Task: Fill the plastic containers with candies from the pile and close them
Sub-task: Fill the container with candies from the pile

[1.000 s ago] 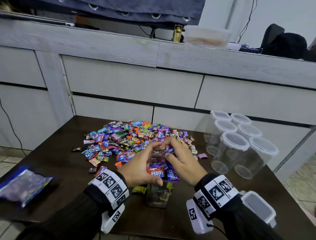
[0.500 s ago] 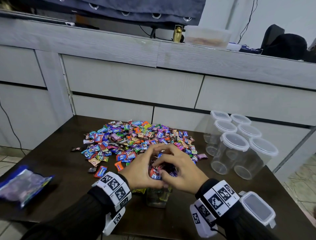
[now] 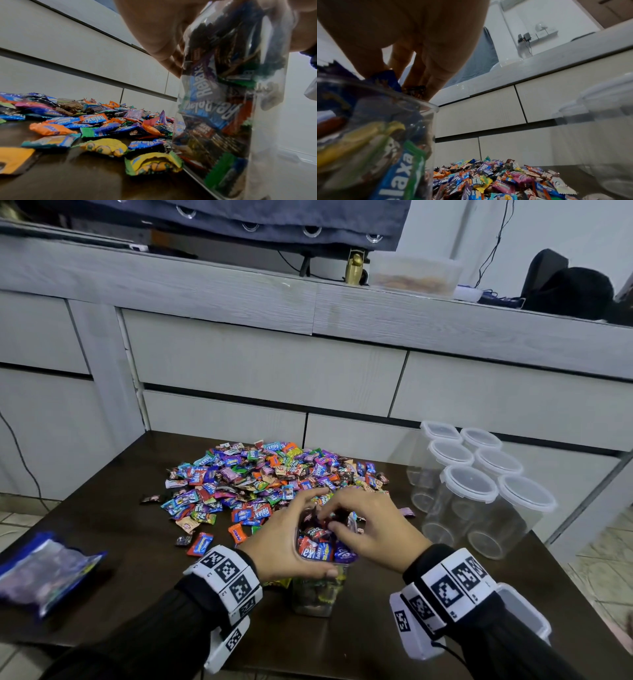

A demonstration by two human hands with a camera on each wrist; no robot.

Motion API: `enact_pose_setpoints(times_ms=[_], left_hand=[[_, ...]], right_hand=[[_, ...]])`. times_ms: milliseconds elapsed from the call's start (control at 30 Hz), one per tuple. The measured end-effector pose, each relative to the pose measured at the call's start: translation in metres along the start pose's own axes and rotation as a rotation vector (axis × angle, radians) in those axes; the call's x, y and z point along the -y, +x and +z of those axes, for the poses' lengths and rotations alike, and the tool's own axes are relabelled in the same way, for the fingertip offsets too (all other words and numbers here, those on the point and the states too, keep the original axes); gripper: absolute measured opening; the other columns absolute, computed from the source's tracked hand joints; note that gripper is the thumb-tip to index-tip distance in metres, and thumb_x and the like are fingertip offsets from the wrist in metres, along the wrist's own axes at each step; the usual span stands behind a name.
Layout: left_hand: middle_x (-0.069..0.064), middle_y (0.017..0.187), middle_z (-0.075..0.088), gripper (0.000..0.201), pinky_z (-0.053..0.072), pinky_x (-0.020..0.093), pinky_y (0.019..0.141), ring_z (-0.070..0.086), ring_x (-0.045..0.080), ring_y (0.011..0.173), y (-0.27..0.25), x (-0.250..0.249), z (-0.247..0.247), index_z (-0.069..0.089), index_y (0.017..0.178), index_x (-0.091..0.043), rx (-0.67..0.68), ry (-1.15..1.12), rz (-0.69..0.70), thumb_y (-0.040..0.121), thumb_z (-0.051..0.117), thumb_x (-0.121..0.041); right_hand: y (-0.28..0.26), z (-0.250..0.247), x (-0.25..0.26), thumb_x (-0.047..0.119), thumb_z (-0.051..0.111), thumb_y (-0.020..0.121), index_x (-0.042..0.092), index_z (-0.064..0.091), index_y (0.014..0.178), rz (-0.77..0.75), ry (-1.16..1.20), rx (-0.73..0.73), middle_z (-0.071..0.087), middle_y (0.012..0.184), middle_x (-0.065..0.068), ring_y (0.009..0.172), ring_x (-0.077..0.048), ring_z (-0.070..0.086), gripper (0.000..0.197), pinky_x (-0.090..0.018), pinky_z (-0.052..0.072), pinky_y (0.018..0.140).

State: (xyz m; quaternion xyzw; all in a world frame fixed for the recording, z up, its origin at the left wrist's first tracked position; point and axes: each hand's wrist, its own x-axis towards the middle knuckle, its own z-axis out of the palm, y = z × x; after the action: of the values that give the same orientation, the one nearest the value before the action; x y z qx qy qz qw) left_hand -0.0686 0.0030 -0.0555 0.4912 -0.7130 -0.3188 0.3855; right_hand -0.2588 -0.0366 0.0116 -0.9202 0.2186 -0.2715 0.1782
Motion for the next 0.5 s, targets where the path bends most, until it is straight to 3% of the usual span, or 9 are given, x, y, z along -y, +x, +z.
enact_pose_setpoints(times_ms=[67,167,300,400,500], left_hand=[[-0.014,0.129,0.057,0.110,0.042,0.045,0.108,0.053,0.004,0.125,0.000,0.001,0.000,0.022,0.141,-0.055,0.007,0.011,-0.007,0.052,0.085,-0.067],[-0.015,0.123,0.060,0.108,0.043,0.043,0.108,0.055,0.003,0.121,0.000,0.000,0.000,0.022,0.141,-0.055,0.015,-0.005,0.000,0.054,0.085,-0.064],[-0.013,0.126,0.059,0.107,0.044,0.042,0.108,0.055,0.003,0.122,-0.001,-0.001,-0.001,0.021,0.140,-0.058,0.026,-0.004,-0.004,0.054,0.085,-0.065],[-0.015,0.132,0.056,0.107,0.043,0.042,0.109,0.052,0.002,0.125,-0.001,-0.002,-0.001,0.021,0.139,-0.059,0.026,-0.010,-0.010,0.053,0.085,-0.066],[-0.023,0.131,0.055,0.103,0.042,0.038,0.110,0.051,-0.001,0.125,-0.001,-0.004,-0.001,0.021,0.136,-0.060,0.021,-0.009,0.005,0.055,0.085,-0.063]], right_hand=[[-0.001,0.003,0.001,0.009,0.068,0.082,0.016,0.073,0.089,-0.030,-0.127,0.019,0.068,0.084,0.005,0.085,-0.016,0.053,0.011,-0.032,0.045,0.076],[-0.001,0.007,0.003,0.010,0.067,0.084,0.016,0.075,0.092,-0.013,-0.137,0.090,0.071,0.085,0.003,0.083,-0.015,0.054,0.013,-0.022,0.041,0.074],[0.002,0.000,0.006,0.016,0.062,0.089,0.014,0.072,0.095,0.070,-0.057,0.167,0.067,0.089,0.006,0.077,0.001,0.056,0.012,-0.009,0.039,0.073],[0.005,-0.014,0.008,0.017,0.064,0.085,0.016,0.065,0.095,0.127,-0.039,0.086,0.059,0.090,0.008,0.078,-0.001,0.054,0.011,-0.015,0.042,0.071],[0.010,-0.013,0.010,0.023,0.071,0.080,0.018,0.064,0.112,0.068,-0.106,0.149,0.058,0.104,0.002,0.092,-0.006,0.051,0.033,-0.020,0.040,0.081]])
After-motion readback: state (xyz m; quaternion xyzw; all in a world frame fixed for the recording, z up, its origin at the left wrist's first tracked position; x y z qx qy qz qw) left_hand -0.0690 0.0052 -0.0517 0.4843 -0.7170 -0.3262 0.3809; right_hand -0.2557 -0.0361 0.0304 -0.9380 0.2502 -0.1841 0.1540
